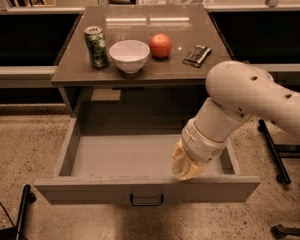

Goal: Open top drawer

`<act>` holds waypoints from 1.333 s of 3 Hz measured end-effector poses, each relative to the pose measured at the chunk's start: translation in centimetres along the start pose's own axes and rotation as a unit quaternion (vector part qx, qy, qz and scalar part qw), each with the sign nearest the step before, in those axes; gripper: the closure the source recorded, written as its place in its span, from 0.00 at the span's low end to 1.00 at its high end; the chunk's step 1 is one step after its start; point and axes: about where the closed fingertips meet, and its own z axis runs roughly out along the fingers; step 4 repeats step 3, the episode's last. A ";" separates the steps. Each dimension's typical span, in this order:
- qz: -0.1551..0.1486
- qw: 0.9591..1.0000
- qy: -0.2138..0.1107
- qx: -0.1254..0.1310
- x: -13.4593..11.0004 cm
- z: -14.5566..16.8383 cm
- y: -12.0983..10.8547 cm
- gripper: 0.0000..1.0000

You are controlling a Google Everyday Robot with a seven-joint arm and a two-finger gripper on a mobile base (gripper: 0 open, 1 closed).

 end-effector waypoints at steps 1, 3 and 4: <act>-0.020 0.999 0.019 0.019 -1.0 -2.3 -2.2 0.56; -0.023 0.999 0.020 0.024 -1.2 -2.6 -2.6 0.15; -0.023 0.999 0.020 0.024 -1.2 -2.6 -2.6 0.15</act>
Offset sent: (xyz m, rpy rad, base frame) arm 0.0158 0.0075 0.0205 -0.0111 -0.0518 0.0189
